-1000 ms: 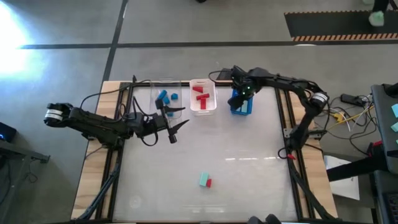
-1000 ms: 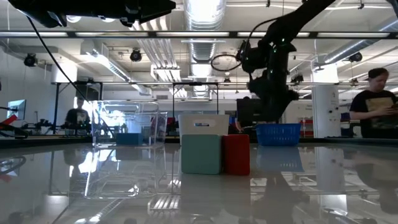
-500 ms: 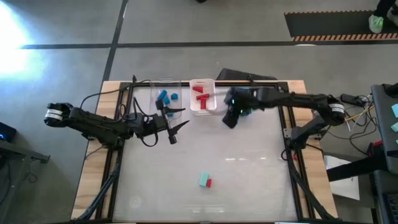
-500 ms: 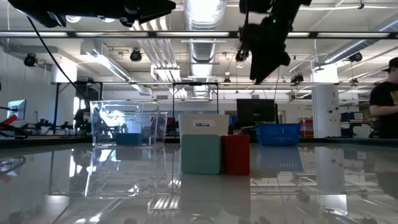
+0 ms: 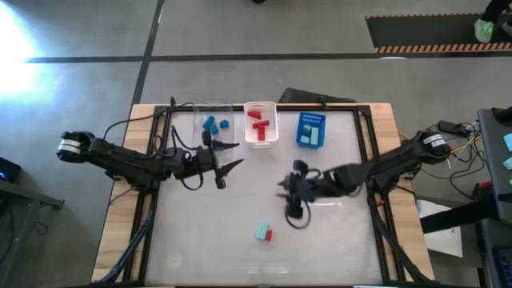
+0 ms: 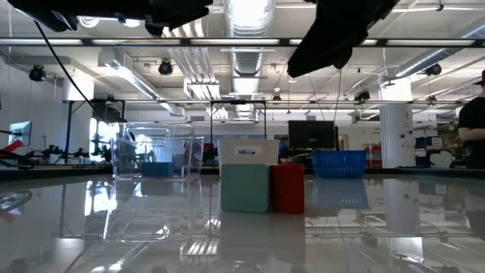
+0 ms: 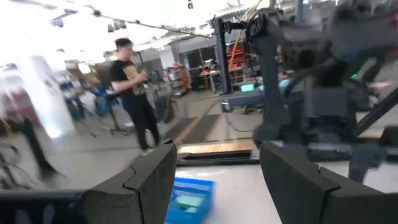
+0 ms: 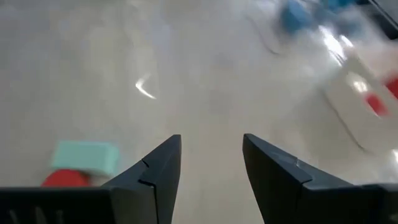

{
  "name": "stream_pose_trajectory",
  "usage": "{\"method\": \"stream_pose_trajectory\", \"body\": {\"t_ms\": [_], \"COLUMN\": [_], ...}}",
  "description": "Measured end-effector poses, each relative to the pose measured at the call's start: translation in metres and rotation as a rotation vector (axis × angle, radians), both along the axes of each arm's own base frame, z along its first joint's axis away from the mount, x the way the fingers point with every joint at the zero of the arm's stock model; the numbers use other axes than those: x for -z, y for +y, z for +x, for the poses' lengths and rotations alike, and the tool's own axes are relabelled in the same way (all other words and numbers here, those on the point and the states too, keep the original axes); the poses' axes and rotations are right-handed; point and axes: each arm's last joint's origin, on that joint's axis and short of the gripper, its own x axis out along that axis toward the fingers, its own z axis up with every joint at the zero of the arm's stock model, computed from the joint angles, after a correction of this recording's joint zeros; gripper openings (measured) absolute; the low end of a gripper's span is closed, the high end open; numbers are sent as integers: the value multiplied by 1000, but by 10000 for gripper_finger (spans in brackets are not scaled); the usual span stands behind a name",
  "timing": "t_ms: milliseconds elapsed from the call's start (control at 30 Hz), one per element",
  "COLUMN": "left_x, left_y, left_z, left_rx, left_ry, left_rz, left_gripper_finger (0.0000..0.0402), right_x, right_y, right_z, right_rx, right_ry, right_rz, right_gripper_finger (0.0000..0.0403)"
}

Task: Sort & place blocks by color
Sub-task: Put the light blue block into the blue bin

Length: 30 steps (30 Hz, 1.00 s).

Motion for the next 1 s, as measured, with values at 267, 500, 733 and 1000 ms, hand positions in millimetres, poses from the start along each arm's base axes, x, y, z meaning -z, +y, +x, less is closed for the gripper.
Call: {"method": "stream_pose_trajectory", "body": {"t_ms": [267,500,733,1000], "left_x": [21,23,52,79], "left_y": [-34,-76,-101,-122], "left_z": [3,8,7,41], "left_rx": [174,319,298,249], "left_ry": [96,142,329,448], "left_rz": [-282,-410,-622,-497], "left_gripper_finger": [215,215,215,215], "right_x": [33,33,27,20], "right_y": [23,23,33,38], "right_z": [-13,-13,-5,6], "right_rx": [-189,-226,-295,-363], "right_ry": [-116,-108,-93,-29], "right_rz": [-103,-119,-80,-166], "right_gripper_finger": [162,162,162,162]}}
